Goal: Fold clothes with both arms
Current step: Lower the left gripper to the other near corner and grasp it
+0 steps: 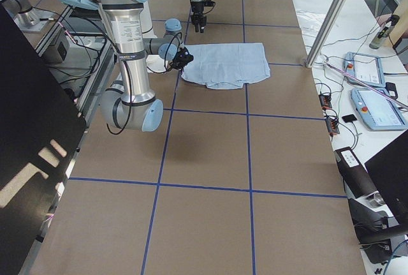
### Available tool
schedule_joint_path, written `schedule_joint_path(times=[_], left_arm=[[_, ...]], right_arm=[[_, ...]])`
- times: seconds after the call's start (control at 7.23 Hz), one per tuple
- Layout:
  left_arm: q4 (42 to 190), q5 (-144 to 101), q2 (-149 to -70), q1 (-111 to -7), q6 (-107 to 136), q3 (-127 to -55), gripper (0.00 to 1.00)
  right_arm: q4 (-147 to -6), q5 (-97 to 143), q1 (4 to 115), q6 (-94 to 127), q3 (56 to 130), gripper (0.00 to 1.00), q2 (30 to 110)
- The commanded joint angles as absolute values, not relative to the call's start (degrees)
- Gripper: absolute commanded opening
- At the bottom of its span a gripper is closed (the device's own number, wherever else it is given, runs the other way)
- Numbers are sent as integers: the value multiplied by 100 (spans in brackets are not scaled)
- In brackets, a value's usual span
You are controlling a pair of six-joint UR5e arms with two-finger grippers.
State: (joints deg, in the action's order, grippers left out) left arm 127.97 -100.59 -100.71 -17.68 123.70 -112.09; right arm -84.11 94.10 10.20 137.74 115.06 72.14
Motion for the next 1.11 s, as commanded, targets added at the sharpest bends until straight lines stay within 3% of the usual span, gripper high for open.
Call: schedule_joint_path(times=[0.0,0.97], left_arm=[[12657,-9730,-10107,-1065,12682,-11093,61],[12647,-9712,-10537,-914,12788,-10715,61]], right_arm=[[-8411,9413,1020,13772,11514,0,7198],[-8420,9422,1020,13772,11531,0,7207]])
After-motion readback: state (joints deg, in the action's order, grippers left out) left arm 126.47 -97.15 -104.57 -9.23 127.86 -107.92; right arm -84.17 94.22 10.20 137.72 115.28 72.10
